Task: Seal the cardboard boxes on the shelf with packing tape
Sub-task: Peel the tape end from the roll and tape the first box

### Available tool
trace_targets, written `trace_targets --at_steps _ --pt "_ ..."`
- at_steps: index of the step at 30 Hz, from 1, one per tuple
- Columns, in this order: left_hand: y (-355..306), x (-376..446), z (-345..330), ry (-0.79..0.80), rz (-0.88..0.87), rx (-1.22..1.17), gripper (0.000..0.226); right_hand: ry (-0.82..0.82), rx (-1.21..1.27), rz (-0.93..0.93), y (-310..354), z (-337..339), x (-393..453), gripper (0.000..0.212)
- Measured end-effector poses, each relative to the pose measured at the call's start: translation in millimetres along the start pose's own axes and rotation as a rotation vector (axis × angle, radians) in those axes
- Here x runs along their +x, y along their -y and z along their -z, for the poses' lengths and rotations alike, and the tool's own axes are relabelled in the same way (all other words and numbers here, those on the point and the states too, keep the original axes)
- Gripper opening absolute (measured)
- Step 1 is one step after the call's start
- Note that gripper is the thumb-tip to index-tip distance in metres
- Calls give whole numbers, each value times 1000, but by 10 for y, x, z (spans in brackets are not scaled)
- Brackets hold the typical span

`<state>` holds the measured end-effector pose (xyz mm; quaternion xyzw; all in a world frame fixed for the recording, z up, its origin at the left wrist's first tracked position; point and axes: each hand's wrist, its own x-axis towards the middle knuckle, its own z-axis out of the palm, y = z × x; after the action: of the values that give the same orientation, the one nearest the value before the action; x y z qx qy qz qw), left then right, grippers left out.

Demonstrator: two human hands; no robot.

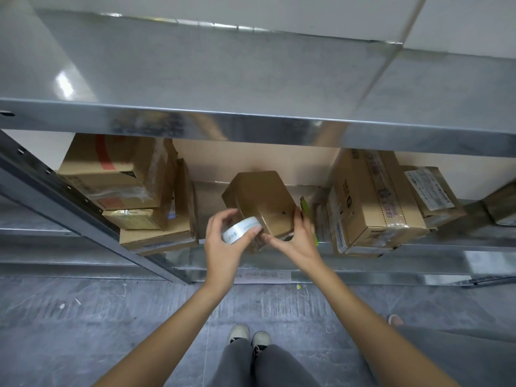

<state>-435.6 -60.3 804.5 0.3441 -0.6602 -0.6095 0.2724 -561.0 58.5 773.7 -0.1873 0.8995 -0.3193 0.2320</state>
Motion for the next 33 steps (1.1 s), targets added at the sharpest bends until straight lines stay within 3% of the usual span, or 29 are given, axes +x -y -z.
trace_targets --at_steps 3,6,8,11,15,18,25,28,33 --pt "-8 52 -111 23 -138 53 49 26 225 -108 -22 17 -5 128" --pt "5 163 -281 -26 -29 47 32 58 402 -137 -23 0 -14 127" --pt "17 272 -413 -58 118 29 27 92 492 -141 -15 6 -22 108" --pt "-36 410 -617 47 191 22 24 77 633 -140 37 101 4 59" --pt "-122 533 -820 130 148 158 30 -116 329 35 45 137 80 41" --pt "-172 574 -857 157 149 223 32 -172 297 97 55 132 87 30" --pt "-235 638 -688 279 124 375 47 -227 57 204 -84 164 146 34" --pt "-232 641 -456 216 134 374 42 -222 -3 230 -31 199 161 43" --pt "-142 601 -377 129 197 298 38 -177 -131 447 145 131 183 50"
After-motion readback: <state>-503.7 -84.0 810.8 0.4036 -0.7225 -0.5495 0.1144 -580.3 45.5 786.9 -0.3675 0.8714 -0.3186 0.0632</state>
